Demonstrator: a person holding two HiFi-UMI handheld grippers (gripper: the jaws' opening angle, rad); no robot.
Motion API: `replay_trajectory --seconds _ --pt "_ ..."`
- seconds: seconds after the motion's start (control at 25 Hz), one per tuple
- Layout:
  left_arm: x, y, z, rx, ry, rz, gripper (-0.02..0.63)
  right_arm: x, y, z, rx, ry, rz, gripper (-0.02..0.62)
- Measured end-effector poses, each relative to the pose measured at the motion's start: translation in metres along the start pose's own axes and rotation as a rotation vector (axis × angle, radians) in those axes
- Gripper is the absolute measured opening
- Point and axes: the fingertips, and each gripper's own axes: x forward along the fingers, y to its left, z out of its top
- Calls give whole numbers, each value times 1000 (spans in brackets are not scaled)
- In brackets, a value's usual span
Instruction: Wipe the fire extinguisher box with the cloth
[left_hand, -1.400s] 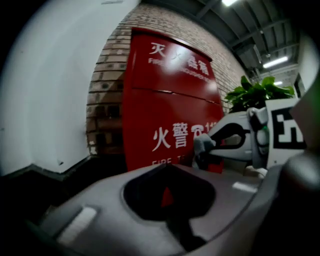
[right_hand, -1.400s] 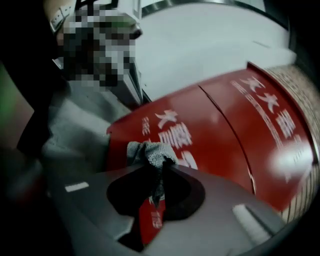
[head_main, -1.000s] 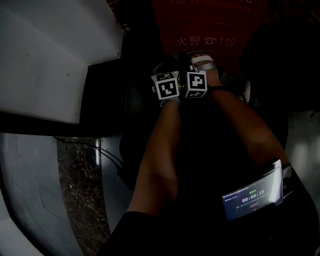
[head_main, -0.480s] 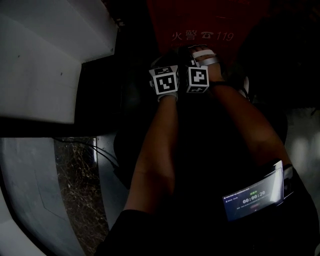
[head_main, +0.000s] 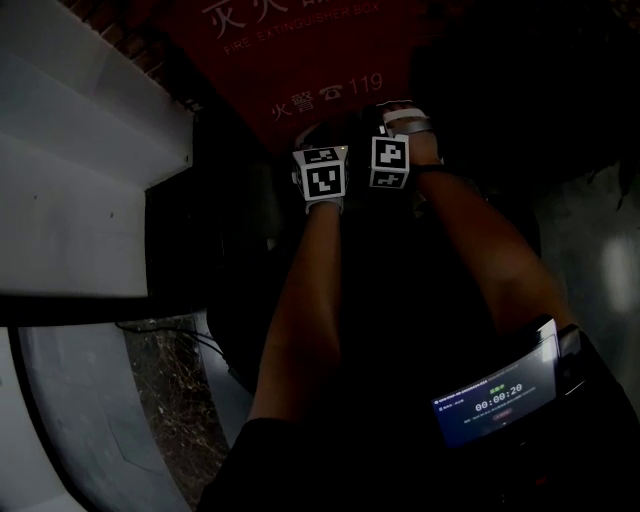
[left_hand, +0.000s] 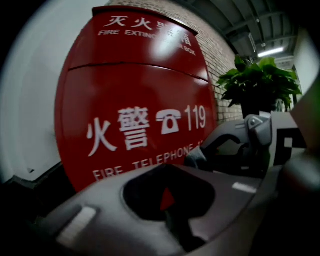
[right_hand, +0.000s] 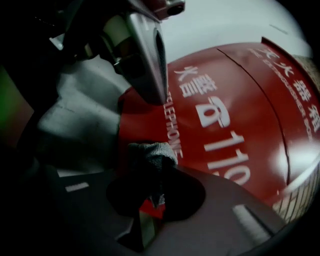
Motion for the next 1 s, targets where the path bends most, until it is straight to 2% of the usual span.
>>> replay_trajectory --seconds 0.16,0.28,0.36,0.48,0.68,0.84,1.0 --pt "15 -50 6 -22 21 -55 2 -3 -3 -46 38 58 29 43" --pt "21 -65 8 18 17 -52 3 -5 -2 -79 122 101 66 43" --pt "15 -67 10 17 14 -55 2 -9 -4 -80 145 99 63 44" --pt "-5 -48 16 2 14 -30 2 -19 -14 -58 99 38 10 46" --pt "-49 22 20 -42 -40 96 2 -47 -38 -3 37 -94 -90 46" --pt "-79 65 6 -111 -20 166 2 -56 -36 43 15 -148 -94 46" --pt "-82 87 -12 -142 2 187 2 -51 -29 75 3 -177 -81 45"
